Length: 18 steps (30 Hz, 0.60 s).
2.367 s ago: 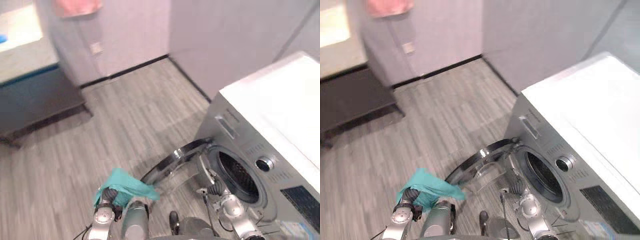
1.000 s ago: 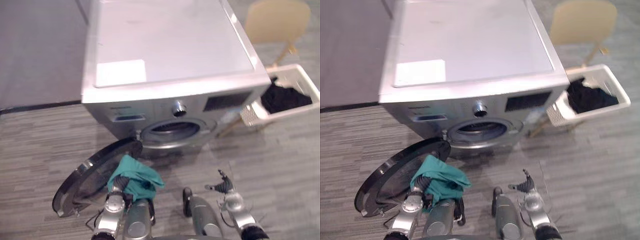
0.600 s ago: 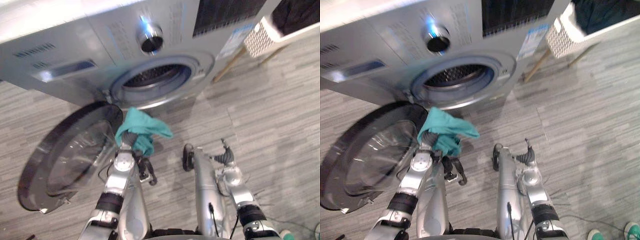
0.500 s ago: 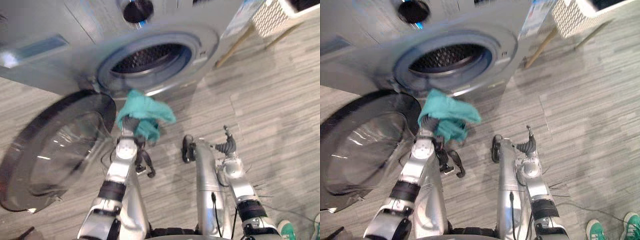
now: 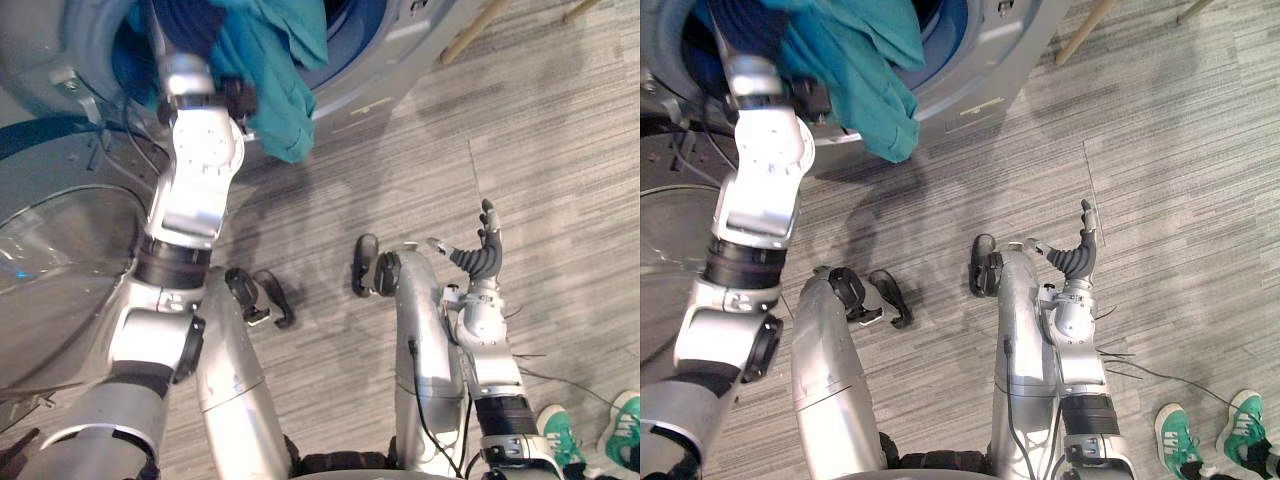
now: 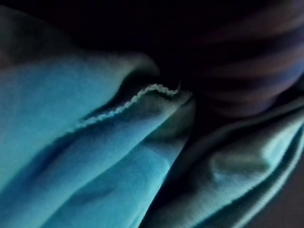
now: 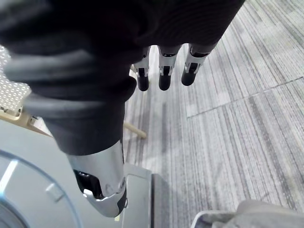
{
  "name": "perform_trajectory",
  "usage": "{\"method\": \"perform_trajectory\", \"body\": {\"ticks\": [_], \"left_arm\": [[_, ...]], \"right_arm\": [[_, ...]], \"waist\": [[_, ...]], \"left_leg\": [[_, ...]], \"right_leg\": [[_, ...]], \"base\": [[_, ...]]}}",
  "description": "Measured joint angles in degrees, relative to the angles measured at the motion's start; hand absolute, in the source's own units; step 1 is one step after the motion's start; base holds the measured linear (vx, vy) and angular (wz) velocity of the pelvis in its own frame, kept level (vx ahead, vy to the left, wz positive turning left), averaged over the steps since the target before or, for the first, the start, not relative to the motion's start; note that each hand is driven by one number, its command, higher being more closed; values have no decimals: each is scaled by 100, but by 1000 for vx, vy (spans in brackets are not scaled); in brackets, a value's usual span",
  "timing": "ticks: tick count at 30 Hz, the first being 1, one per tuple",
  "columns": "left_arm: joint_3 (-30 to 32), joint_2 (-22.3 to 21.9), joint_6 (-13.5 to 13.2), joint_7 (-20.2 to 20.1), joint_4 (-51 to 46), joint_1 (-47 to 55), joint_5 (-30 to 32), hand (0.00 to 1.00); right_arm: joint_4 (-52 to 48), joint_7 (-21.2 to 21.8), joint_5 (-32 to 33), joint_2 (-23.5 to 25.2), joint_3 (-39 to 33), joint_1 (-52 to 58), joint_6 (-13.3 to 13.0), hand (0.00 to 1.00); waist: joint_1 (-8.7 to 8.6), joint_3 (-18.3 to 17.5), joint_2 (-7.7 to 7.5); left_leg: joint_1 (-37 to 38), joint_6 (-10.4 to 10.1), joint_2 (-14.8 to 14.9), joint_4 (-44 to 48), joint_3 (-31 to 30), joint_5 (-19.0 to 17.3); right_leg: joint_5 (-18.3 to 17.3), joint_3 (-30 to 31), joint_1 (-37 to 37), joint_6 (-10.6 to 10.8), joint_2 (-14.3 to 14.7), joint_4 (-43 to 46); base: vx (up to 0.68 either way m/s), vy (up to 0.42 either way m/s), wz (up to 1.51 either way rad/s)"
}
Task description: Pick up the laundry basket with both hands and put the clothes into the washing machine.
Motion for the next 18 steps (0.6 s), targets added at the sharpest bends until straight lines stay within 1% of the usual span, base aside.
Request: {"method": "perform_trajectory", "body": {"ticks": [1,3,5,8,10,13,14,18], "left_arm": [[1,69,56,92,126,-307,82,100],[7,199,96,268,269,-607,118,100],[53,215,160,391,443,-783,121,100],[99,217,316,485,912,-965,377,100],[103,212,402,494,1135,-1162,369,100],[102,212,419,541,1318,-1481,295,100],[108,214,420,632,1338,-1576,196,0],[73,212,417,651,1395,-1695,211,0]], "right_arm": [[0,-9,1,-4,-2,0,-51,0],[26,-23,3,-27,-11,1,-125,0],[166,-22,-4,-135,-6,2,-122,0],[628,-26,-2,-225,4,51,-93,0],[653,-42,-1,-231,4,65,-113,0],[704,-94,10,-231,17,85,-115,0],[704,-94,55,-230,27,111,-115,0],[708,-112,110,-254,17,159,-111,0]], "waist": [[-4,2,-26],[-52,4,-29],[-76,5,-30],[-113,12,-45],[-136,14,-55],[-148,35,-95],[-148,35,-96],[-157,35,-96]], "left_leg": [[-88,-6,-2,0,-44,3],[-189,-10,-2,-5,-92,5],[-214,-10,-5,-33,-101,5],[-250,-9,-14,-88,-93,5],[-349,-13,-22,-109,-97,13],[-462,-9,-30,-159,-115,37],[-499,-14,-38,-191,-138,42],[-527,-15,-93,-220,-186,42]], "right_leg": [[2,-39,-49,-4,-1,-10],[3,-90,-105,-5,-3,-36],[2,-116,-114,-5,-12,-74],[1,-137,-133,-3,-25,-137],[6,-151,-206,-2,-36,-168],[17,-183,-291,-16,-43,-222],[18,-214,-304,-19,-48,-258],[17,-318,-301,-20,-136,-260]], "base": [[0,0,0],[39,-13,0],[16,-2,0],[0,0,0],[0,0,0],[0,0,0],[0,0,0],[37,-8,4]]}}
